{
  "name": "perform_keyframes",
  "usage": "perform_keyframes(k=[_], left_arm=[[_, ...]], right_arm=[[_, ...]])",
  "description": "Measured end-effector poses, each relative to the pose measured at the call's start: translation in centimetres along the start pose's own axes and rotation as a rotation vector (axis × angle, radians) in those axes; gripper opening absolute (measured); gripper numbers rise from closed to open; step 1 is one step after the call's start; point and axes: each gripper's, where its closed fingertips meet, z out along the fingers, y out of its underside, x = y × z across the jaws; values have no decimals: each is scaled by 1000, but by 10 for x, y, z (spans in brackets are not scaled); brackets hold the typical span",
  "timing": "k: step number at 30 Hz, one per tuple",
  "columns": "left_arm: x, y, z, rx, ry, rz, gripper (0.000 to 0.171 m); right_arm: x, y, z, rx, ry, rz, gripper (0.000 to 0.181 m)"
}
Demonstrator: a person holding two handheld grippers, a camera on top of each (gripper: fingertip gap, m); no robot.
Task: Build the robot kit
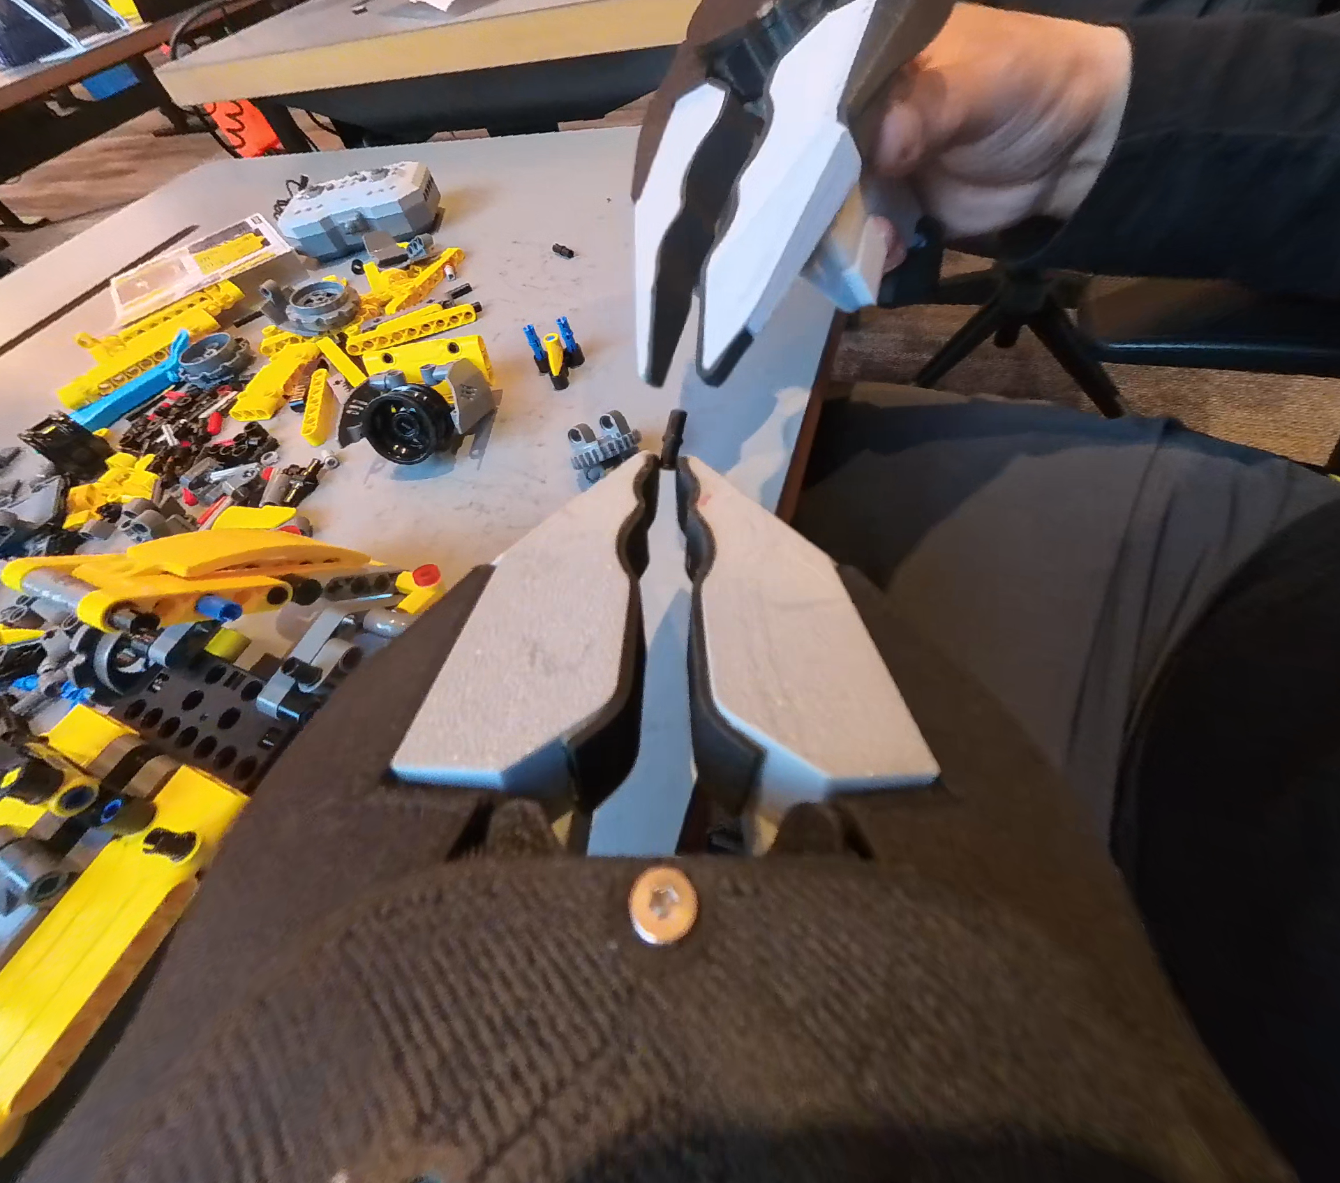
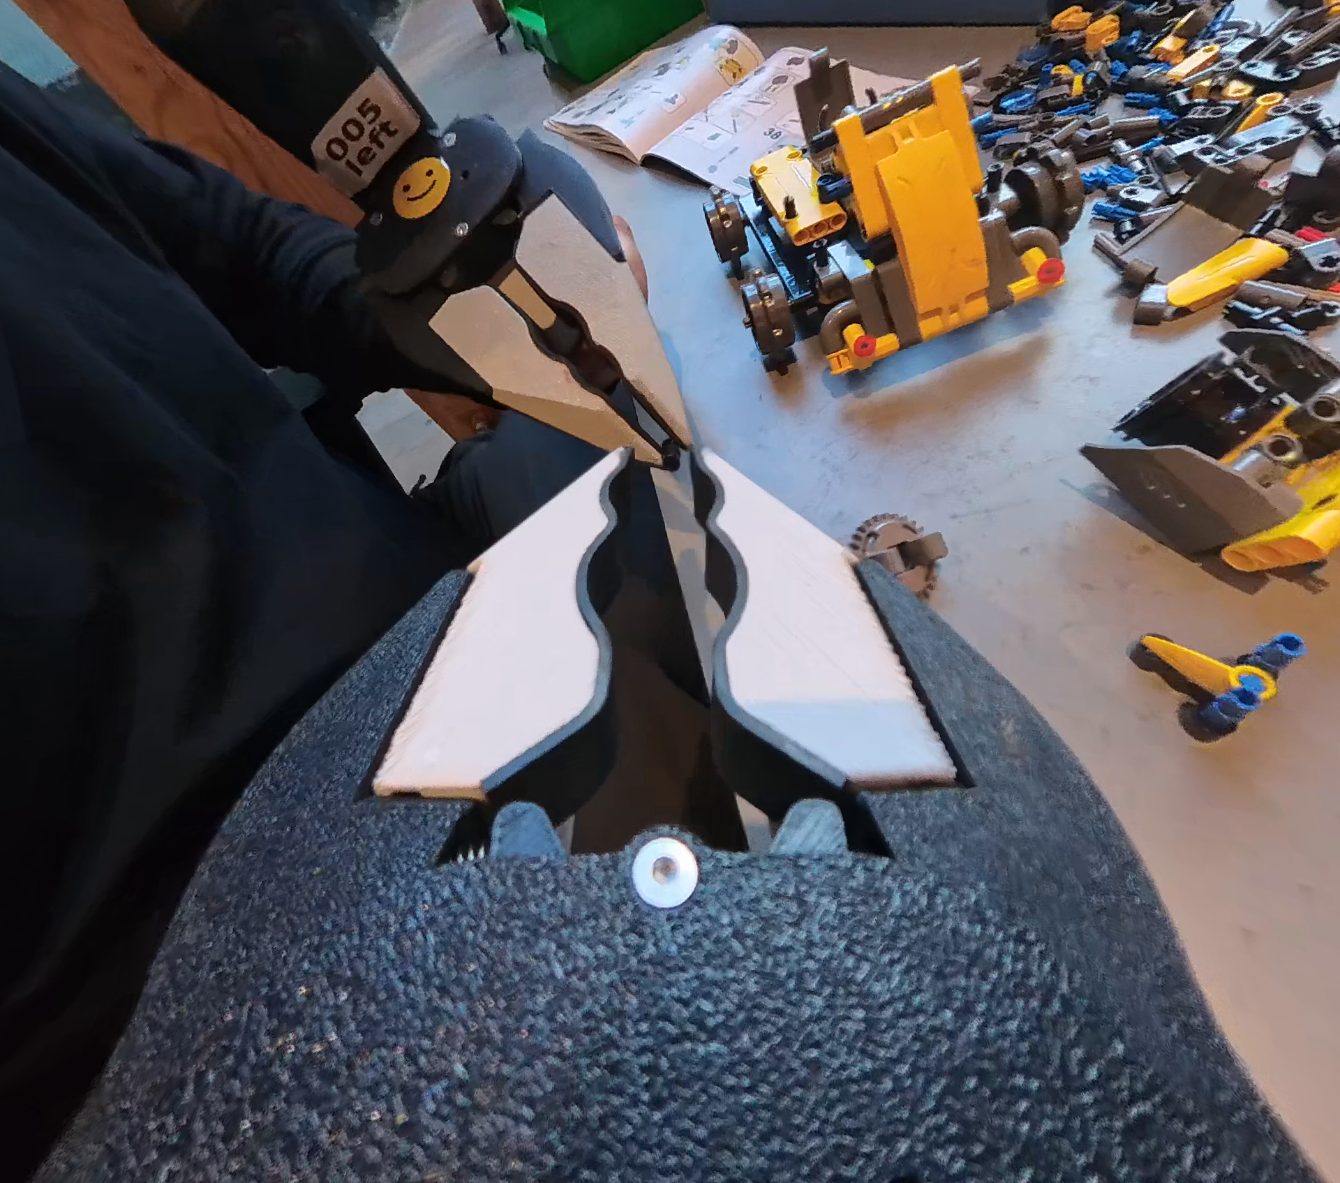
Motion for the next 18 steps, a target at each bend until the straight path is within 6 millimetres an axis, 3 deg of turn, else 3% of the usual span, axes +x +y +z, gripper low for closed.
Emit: perform_keyframes(k=[4, 14, 18], left_arm=[[2, -1, 0, 9, 15, -11, 3], [4, -2, -1, 23, 27, -10, 3], [3, -2, -2, 22, 25, -13, 3]], right_arm=[[3, 12, 5, -70, 37, -40, 13], [0, 13, 6, -73, 16, -29, 8], [30, 19, -6, -92, 155, 24, 14]])
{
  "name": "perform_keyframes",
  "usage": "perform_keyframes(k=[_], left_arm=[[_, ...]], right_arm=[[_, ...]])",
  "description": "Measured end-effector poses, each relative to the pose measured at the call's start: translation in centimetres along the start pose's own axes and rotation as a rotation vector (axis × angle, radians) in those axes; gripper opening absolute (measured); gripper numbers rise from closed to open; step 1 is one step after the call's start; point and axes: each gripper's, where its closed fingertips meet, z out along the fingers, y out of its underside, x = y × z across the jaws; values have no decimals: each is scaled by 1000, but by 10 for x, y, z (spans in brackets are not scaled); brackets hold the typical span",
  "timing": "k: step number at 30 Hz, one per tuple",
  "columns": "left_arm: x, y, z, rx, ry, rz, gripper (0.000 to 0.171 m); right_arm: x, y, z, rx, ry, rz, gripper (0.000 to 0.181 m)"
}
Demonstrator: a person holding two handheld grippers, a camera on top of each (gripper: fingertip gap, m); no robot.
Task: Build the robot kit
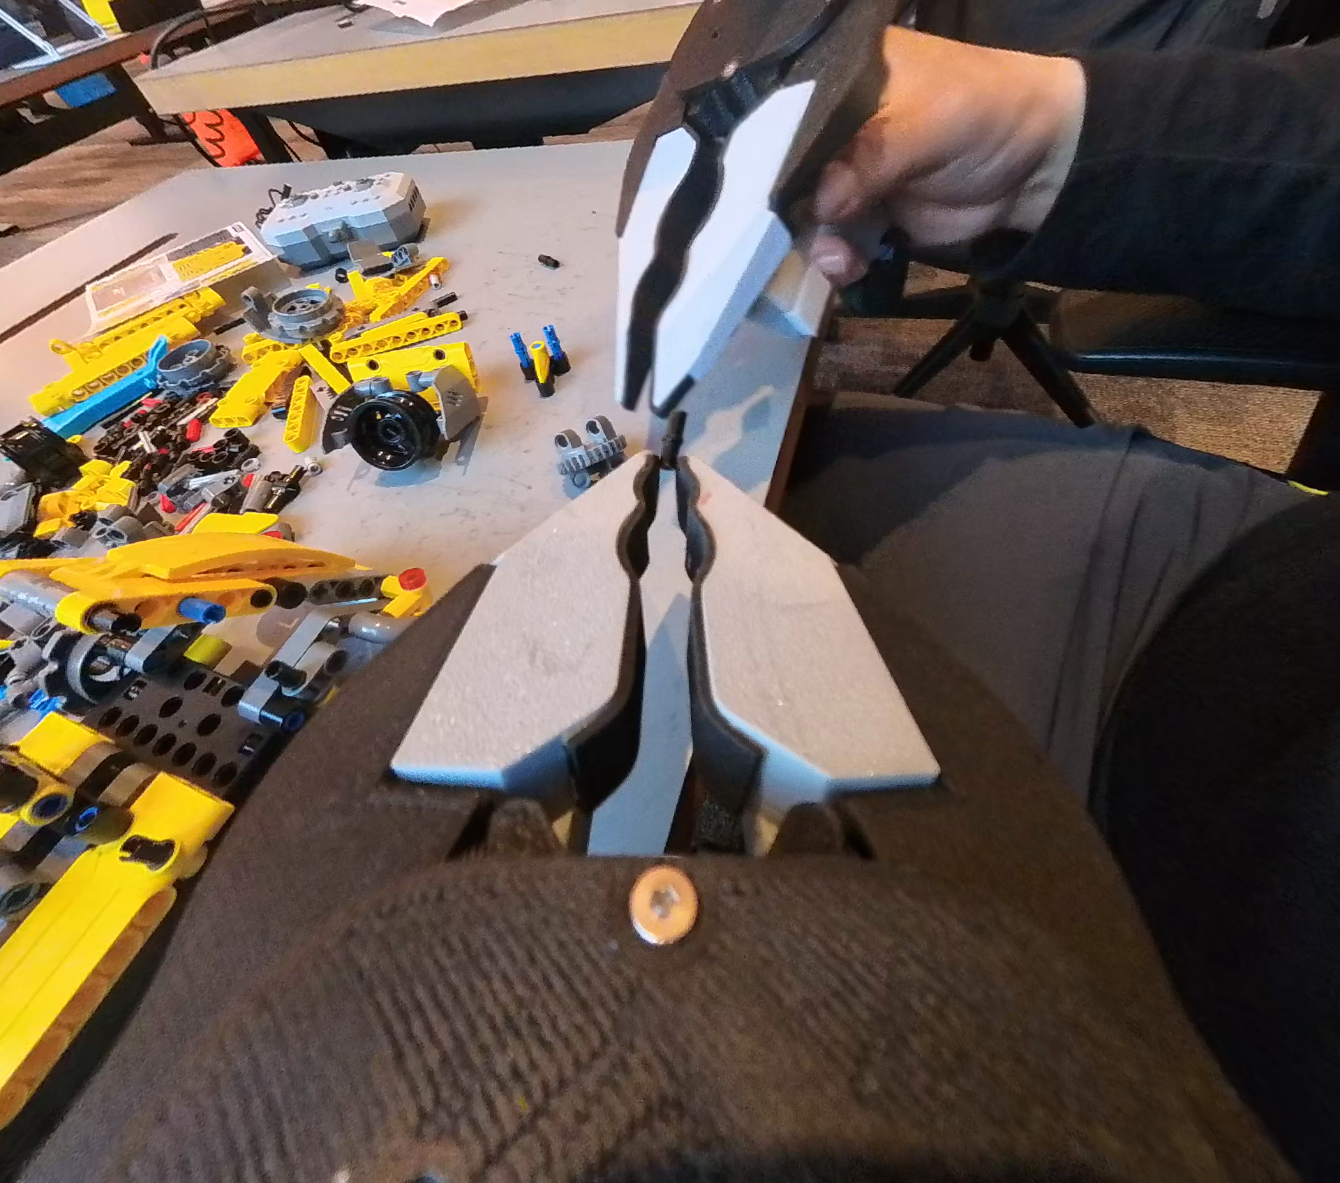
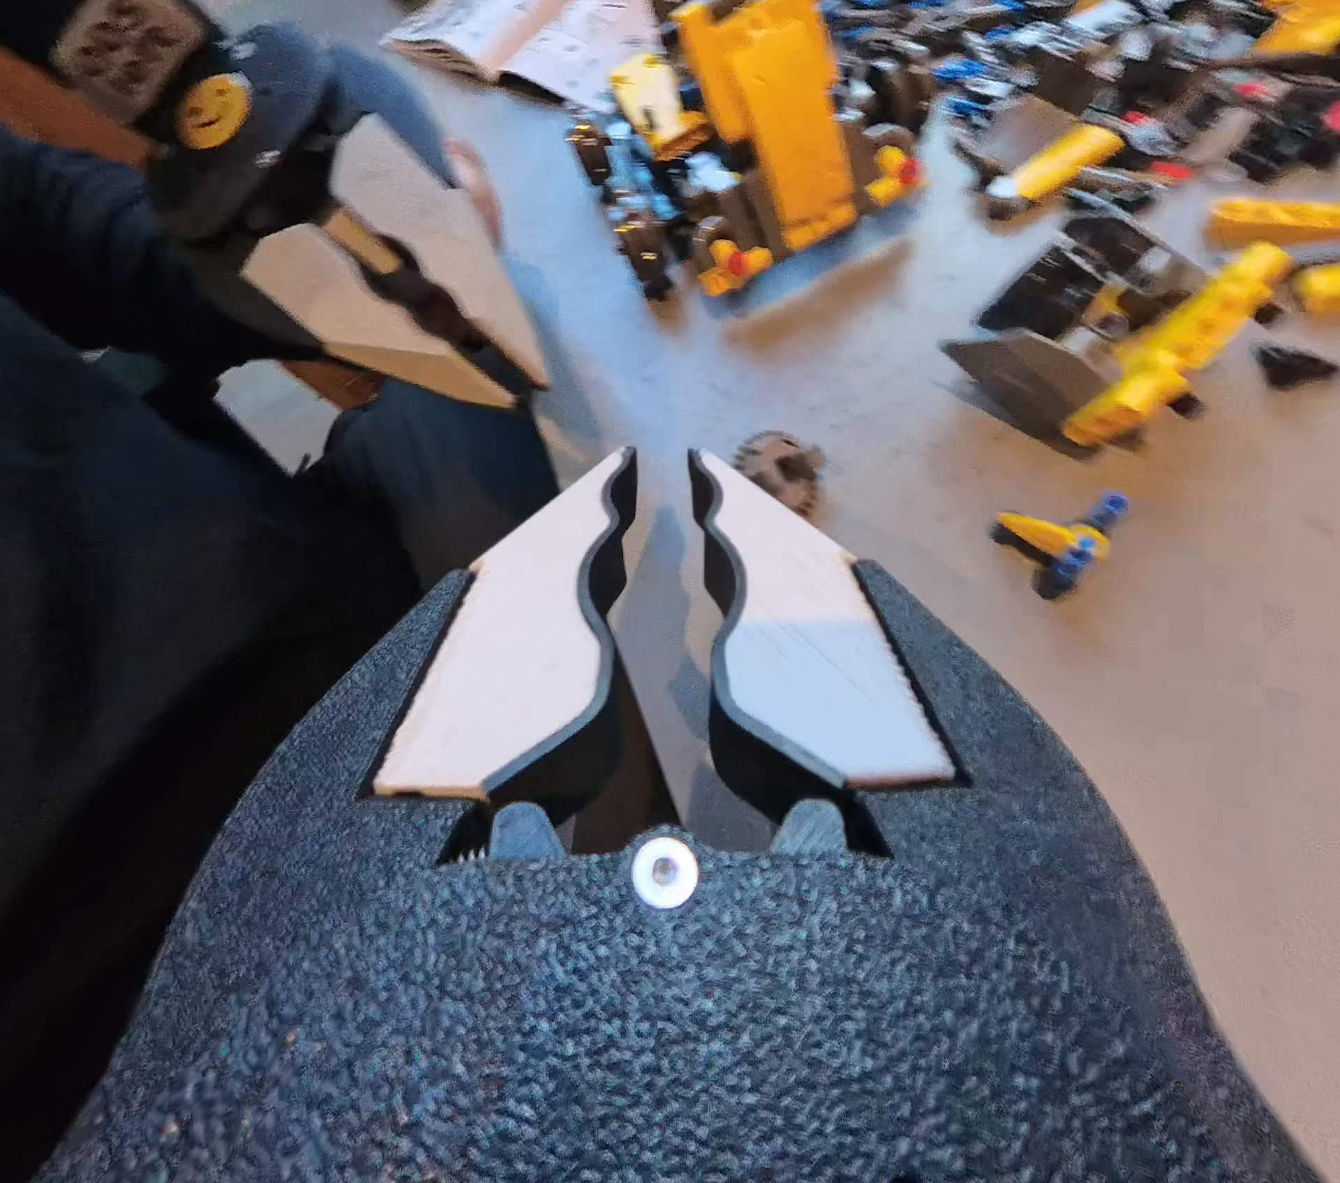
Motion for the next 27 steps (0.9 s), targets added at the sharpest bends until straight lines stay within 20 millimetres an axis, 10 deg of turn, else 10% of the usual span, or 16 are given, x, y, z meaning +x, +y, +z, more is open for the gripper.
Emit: perform_keyframes(k=[6, 15, 27], left_arm=[[-1, 1, 0, -5, -7, 1, 3], [0, 4, 0, -15, -8, 0, 3], [0, 8, -5, -23, -3, -2, 3]], right_arm=[[36, 11, -7, 13, 193, 222, 31], [33, 18, 14, -57, 194, 275, 24], [51, 13, -23, -315, 457, -141, 23]])
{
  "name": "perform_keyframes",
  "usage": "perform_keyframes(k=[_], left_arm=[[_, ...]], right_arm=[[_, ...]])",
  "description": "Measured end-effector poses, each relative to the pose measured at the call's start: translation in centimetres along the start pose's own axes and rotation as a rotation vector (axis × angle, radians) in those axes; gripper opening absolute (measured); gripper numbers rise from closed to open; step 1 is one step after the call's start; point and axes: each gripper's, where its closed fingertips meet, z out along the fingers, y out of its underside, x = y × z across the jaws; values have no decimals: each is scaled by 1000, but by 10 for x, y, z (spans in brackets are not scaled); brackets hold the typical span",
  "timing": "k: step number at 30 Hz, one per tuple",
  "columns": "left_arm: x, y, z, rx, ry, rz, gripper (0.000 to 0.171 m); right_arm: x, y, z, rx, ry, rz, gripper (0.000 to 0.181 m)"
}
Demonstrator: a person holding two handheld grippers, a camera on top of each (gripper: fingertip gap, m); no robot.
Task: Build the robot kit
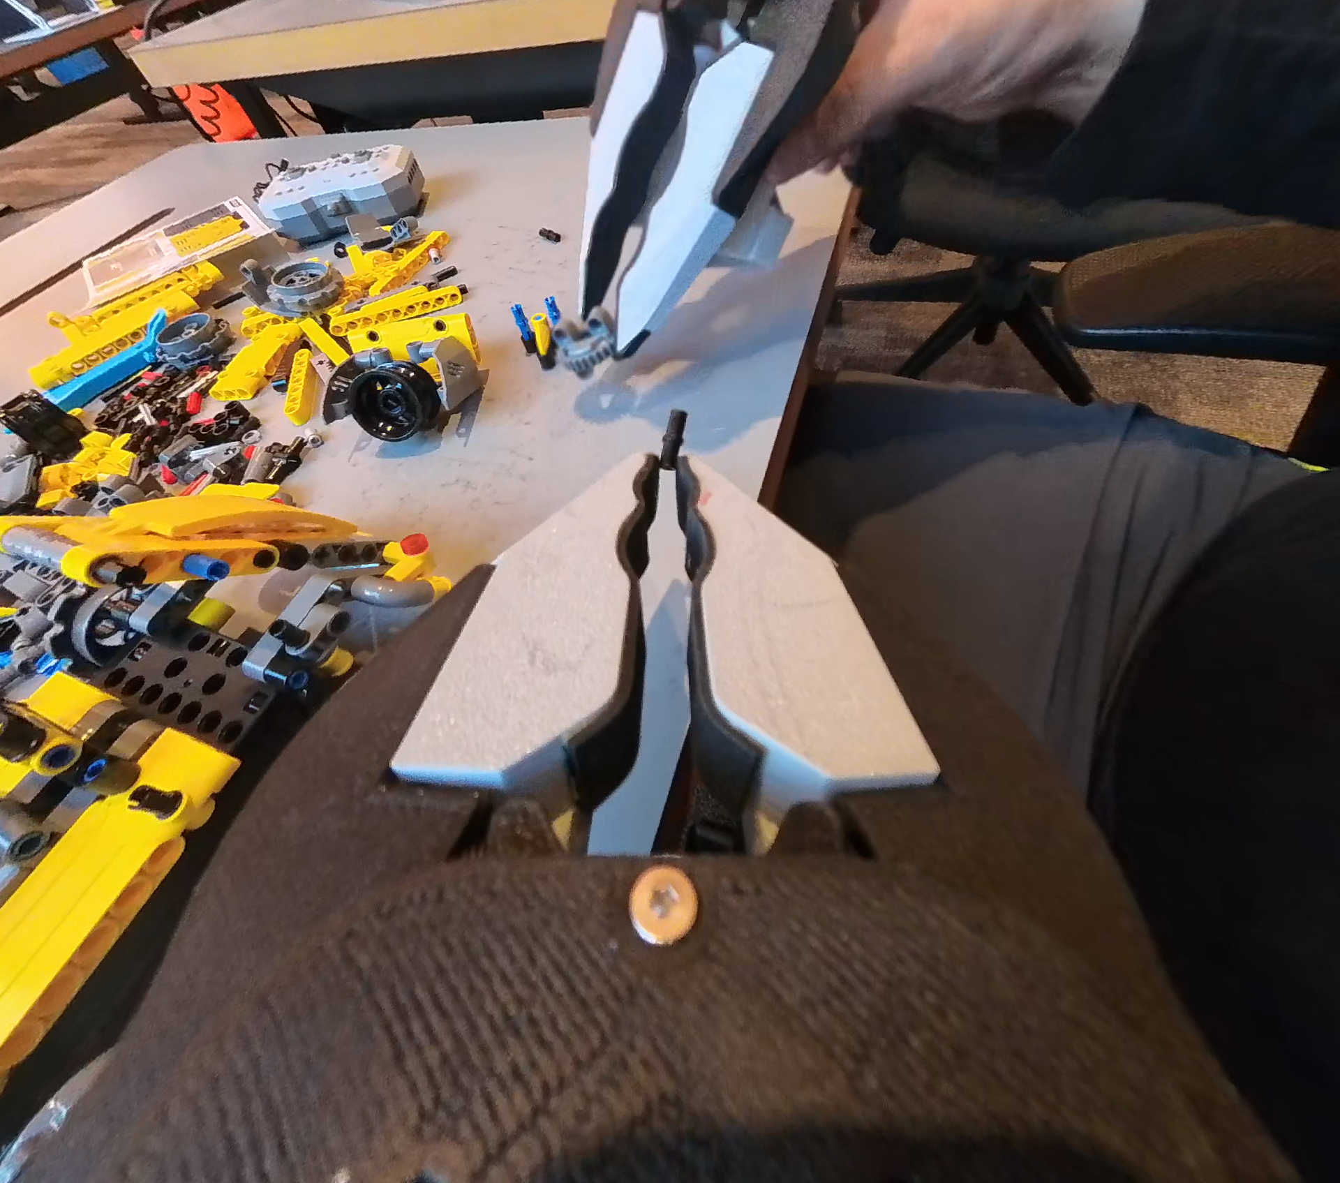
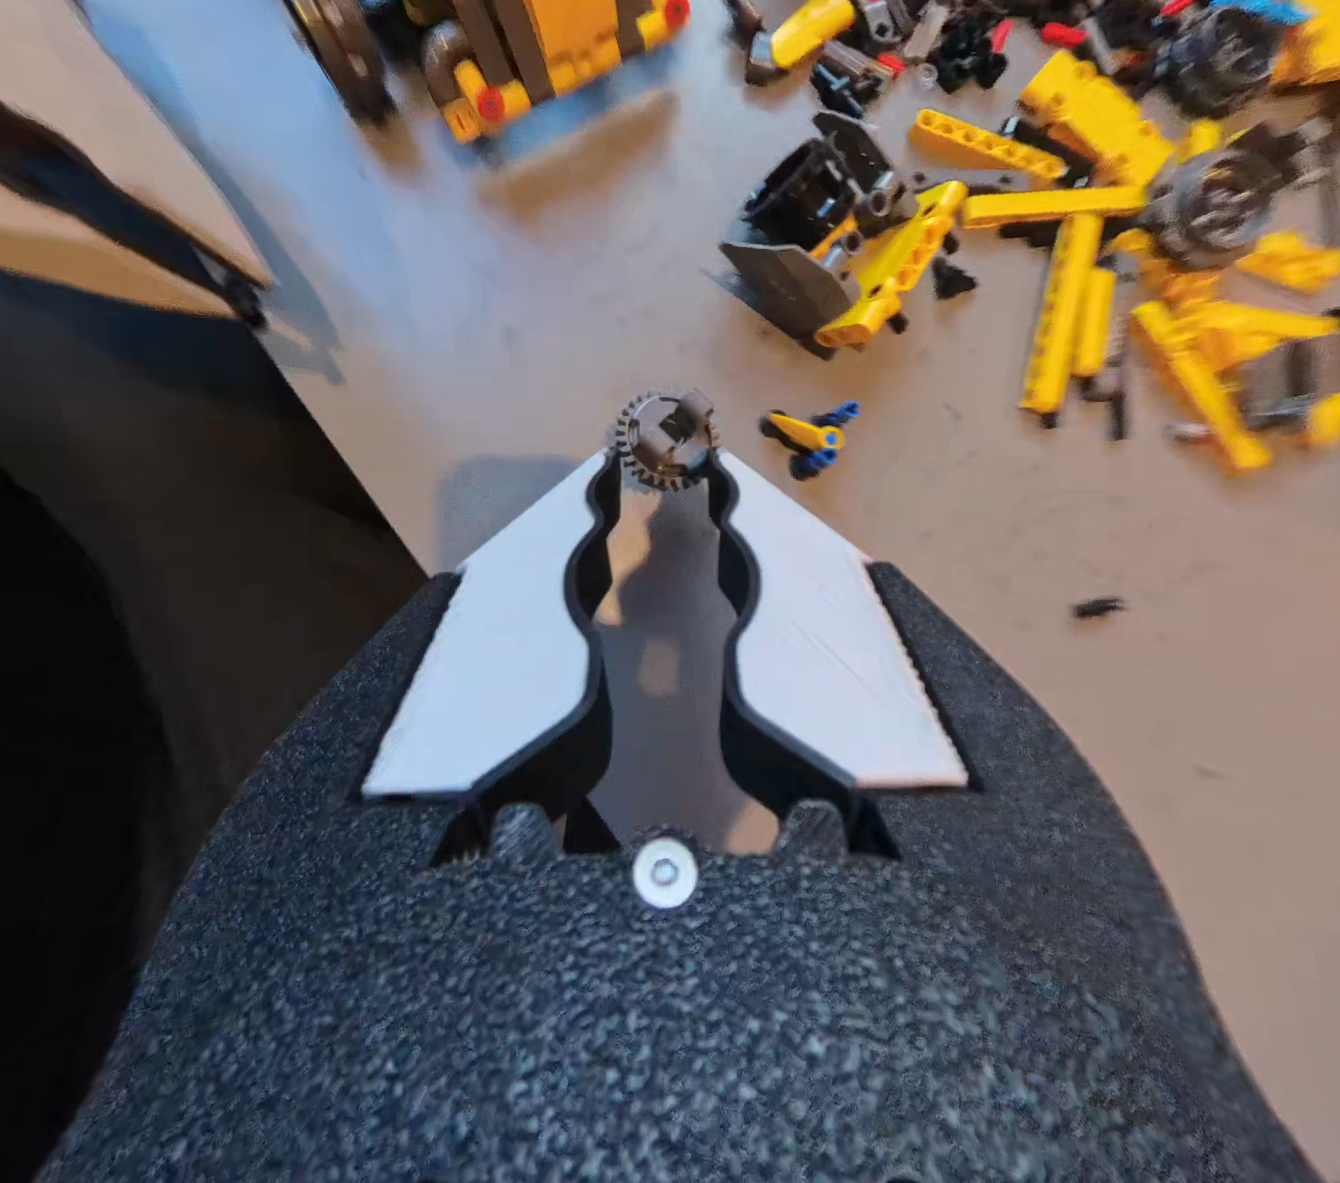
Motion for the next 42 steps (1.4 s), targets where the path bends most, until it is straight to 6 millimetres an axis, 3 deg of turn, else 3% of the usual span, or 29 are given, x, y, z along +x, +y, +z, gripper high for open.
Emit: perform_keyframes(k=[5, 8, 10, 19, 22, 26, 29, 33, 35, 42], left_arm=[[0, 2, 2, -14, -1, 4, 3], [0, 5, 3, -29, -3, 0, 3], [-1, 6, 4, -40, -8, -1, 3], [2, 10, 12, -81, -7, 11, 3], [3, 10, 16, -98, 2, 5, 3], [6, 5, 20, -103, 32, 16, 2], [16, -3, 20, -77, 93, 74, 2], [31, -14, 17, -18, 170, 129, 3], [37, -17, 16, 7, 199, 137, 2], [47, -19, 16, 21, 222, 181, 3]], right_arm=[[26, 4, -14, -264, 374, -560, 24], [16, -1, -10, -311, 478, -931, 24], [5, 3, -6, -306, 446, -1009, 24], [-1, 24, -12, -205, 335, -853, 31], [-11, 29, -15, -143, 269, -715, 28], [-46, 22, -20, 64, 69, -431, 13], [-81, 10, -25, 221, -156, -199, 16], [-94, -5, -40, 366, -298, -41, 17], [-100, -10, -47, 410, -360, 1, 18], [-100, -7, -48, 401, -325, -41, 5]])
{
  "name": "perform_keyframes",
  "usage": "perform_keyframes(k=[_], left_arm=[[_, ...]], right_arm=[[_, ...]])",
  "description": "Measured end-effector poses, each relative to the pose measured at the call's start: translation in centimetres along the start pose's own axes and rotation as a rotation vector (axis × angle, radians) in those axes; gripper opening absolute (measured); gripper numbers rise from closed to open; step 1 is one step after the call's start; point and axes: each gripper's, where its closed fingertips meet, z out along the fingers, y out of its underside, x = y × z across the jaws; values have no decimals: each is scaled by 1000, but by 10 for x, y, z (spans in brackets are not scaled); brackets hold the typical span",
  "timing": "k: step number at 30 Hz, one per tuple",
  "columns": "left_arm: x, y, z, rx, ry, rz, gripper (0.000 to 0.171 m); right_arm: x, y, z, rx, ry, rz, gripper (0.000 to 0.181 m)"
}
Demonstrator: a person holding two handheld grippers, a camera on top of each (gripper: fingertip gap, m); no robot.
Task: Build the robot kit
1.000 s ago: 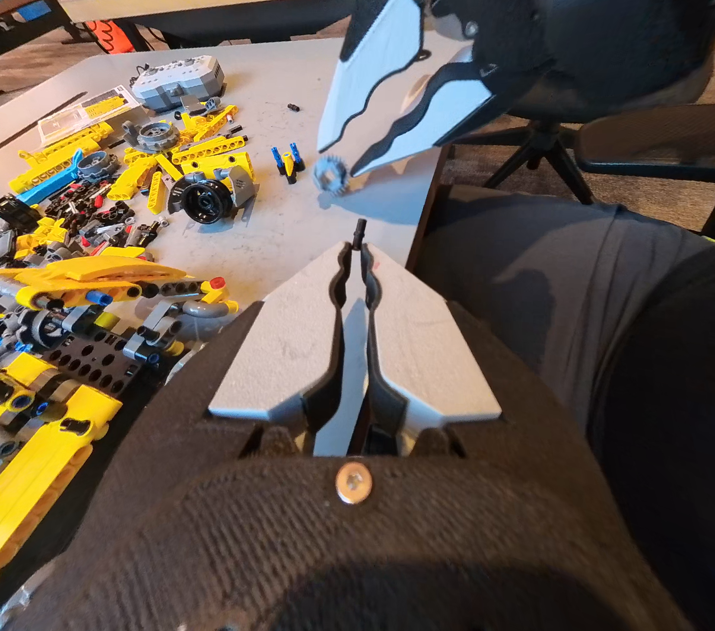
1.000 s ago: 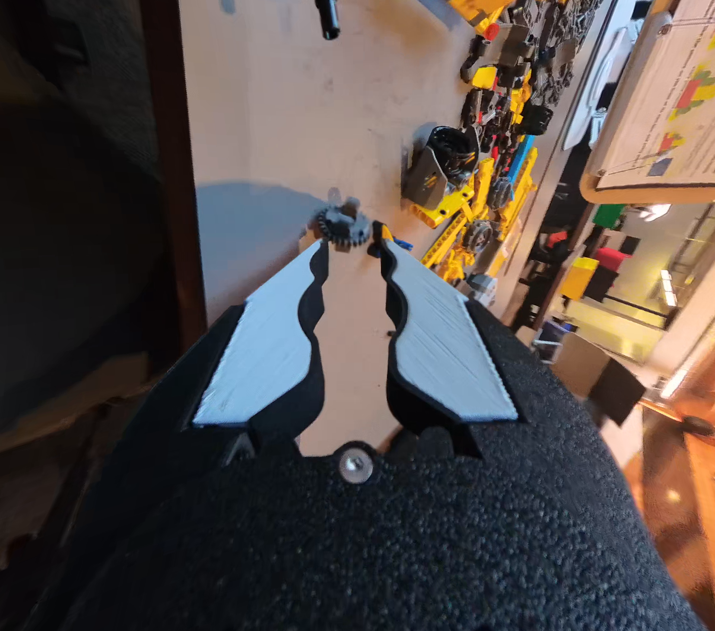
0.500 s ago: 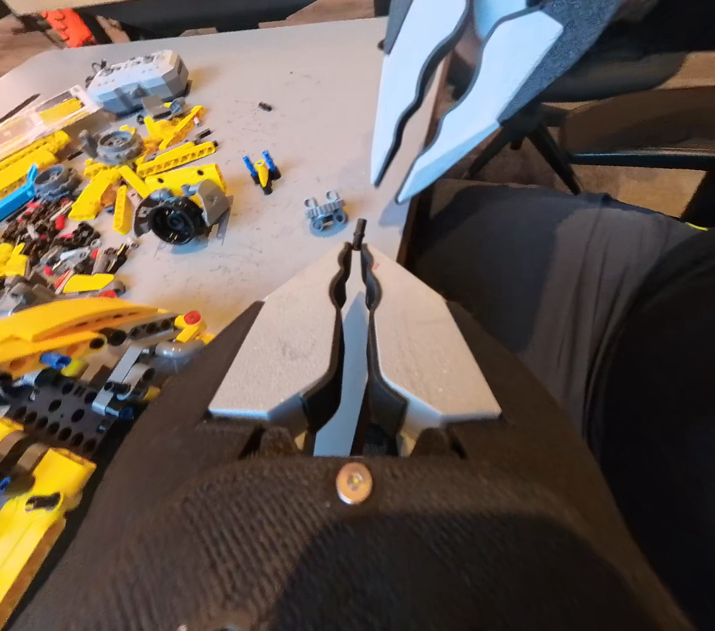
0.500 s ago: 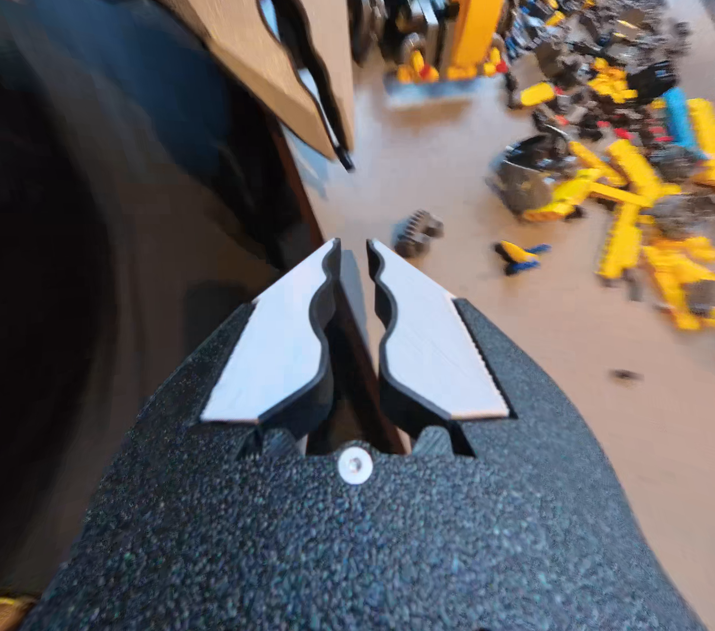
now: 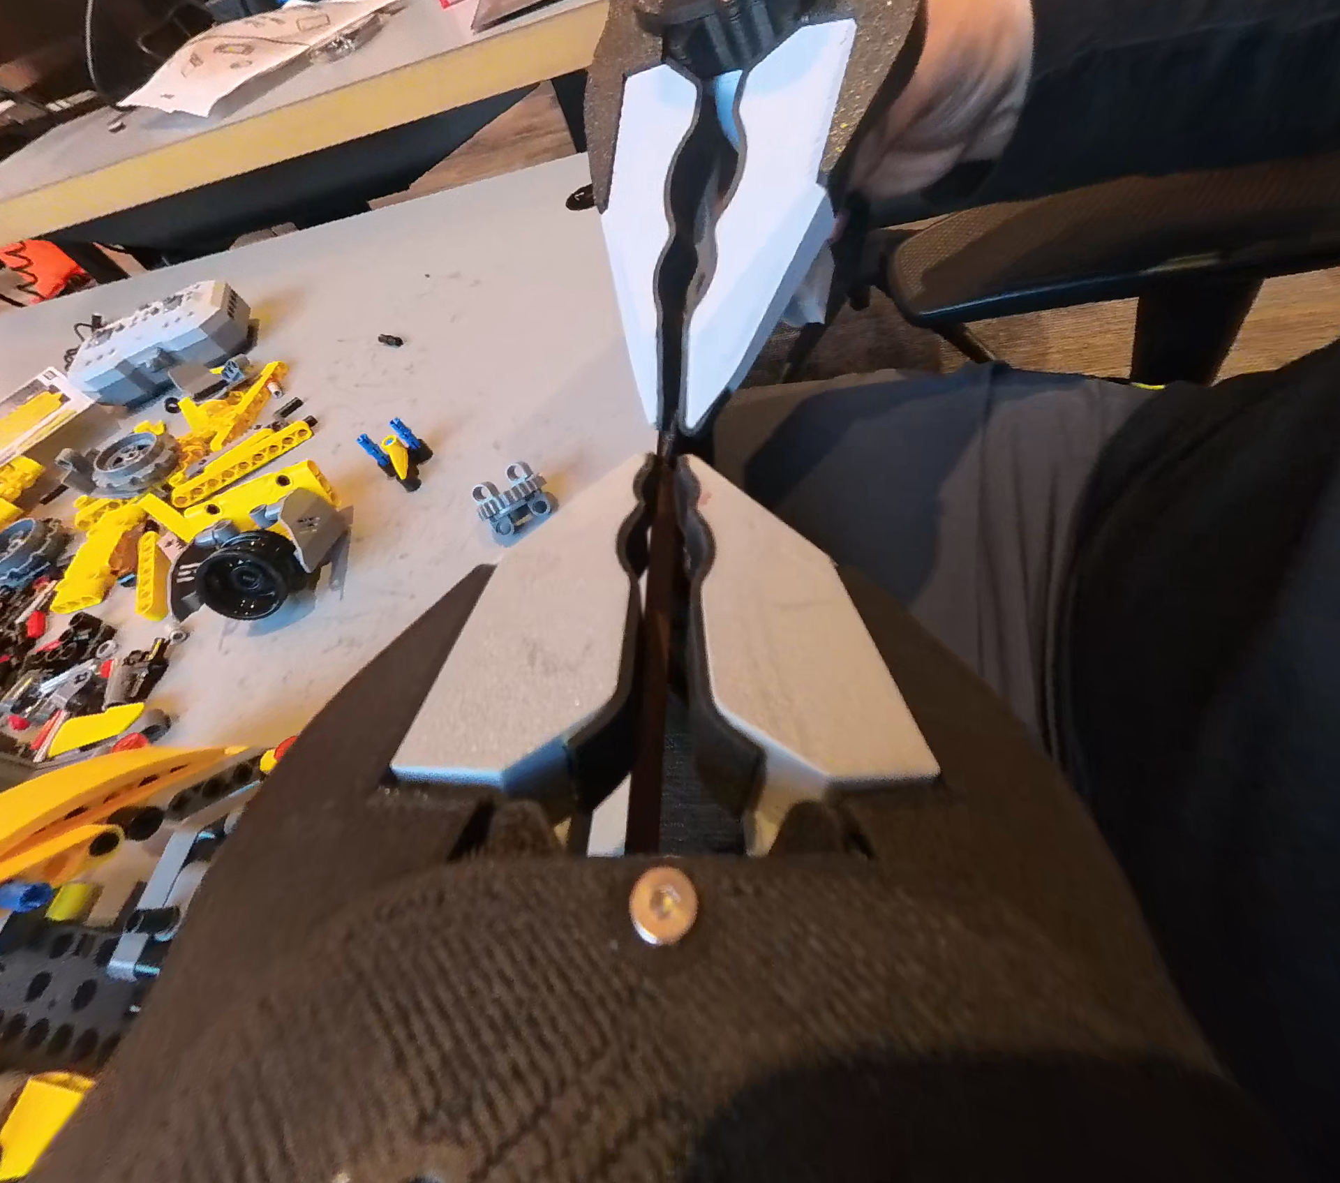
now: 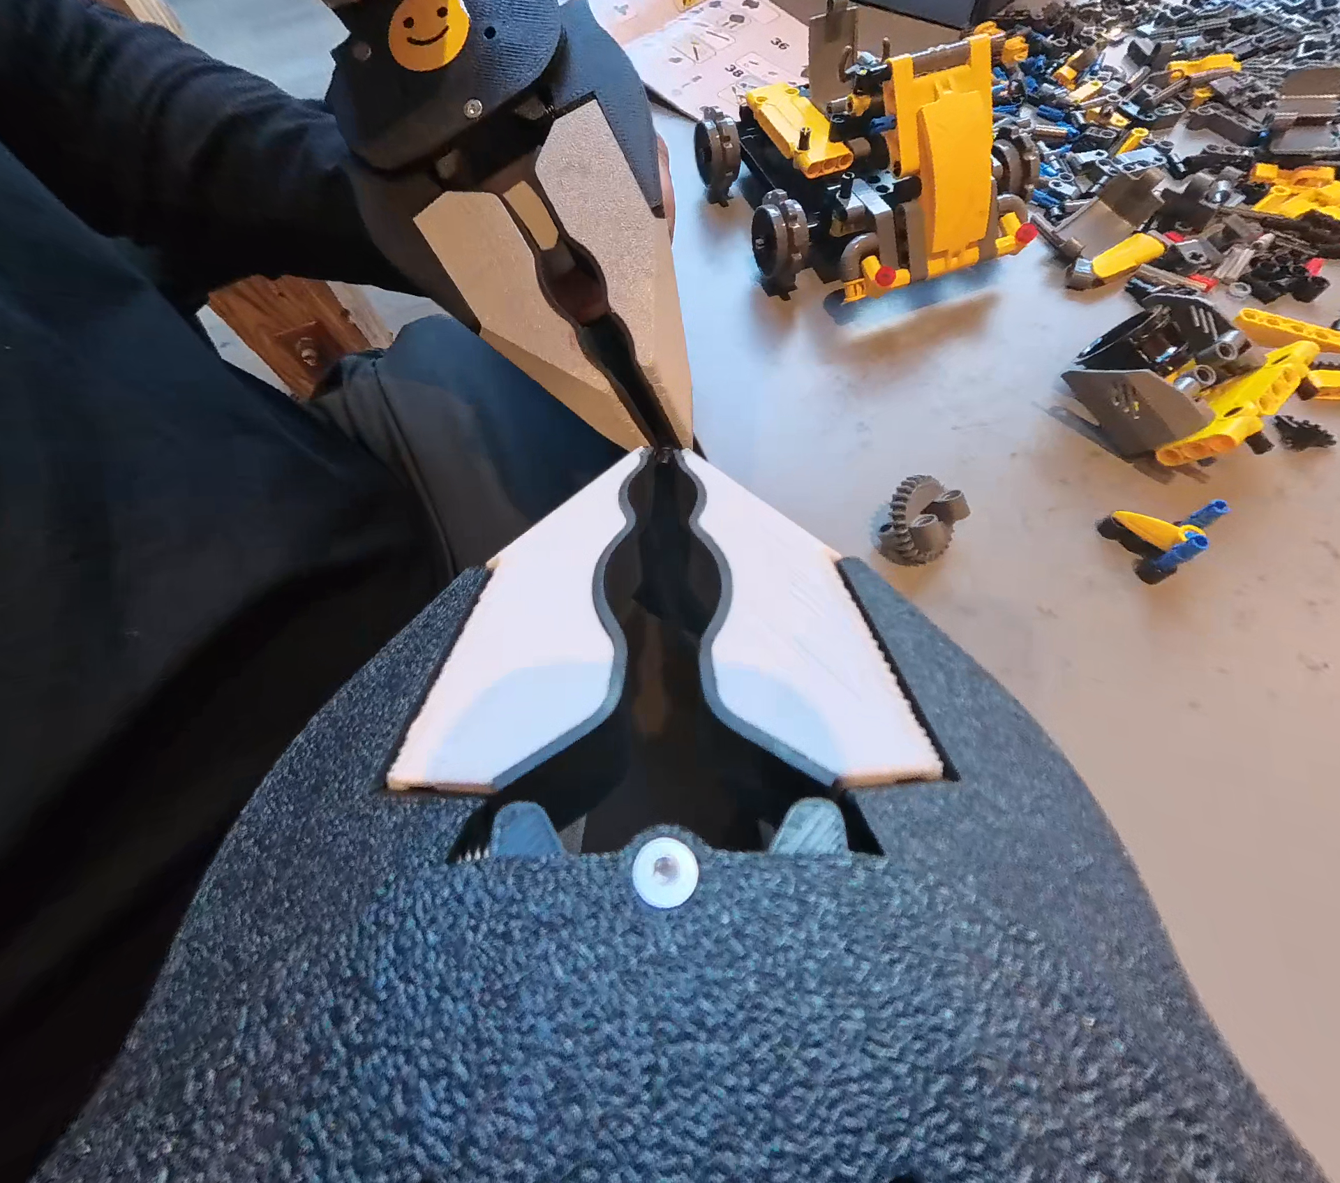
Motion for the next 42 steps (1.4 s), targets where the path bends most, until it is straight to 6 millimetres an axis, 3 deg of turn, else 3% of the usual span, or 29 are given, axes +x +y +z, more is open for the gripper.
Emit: perform_keyframes(k=[8, 13, 19, 23, 28, 36, 42], left_arm=[[-1, -2, 1, -56, 29, 0, 6], [-35, -1, 3, -314, 48, 69, 33], [-66, 25, 27, -590, 68, 300, 27], [-54, 17, 43, -538, 31, 222, 24], [-49, 26, 44, -510, -30, 122, 23], [-48, 42, 13, -452, -165, -70, 28], [-17, 38, -7, -248, -121, -197, 34]], right_arm=[[7, 5, -7, -9, 34, 8, 5], [25, 12, -25, -1, 99, 31, 5], [29, 24, -35, 13, 134, 23, 5], [36, 33, -44, 8, 177, 23, 5], [52, 37, -51, 30, 220, 60, 5], [83, 27, -53, 113, 307, 140, 5], [124, 9, -46, 150, 379, 162, 4]])
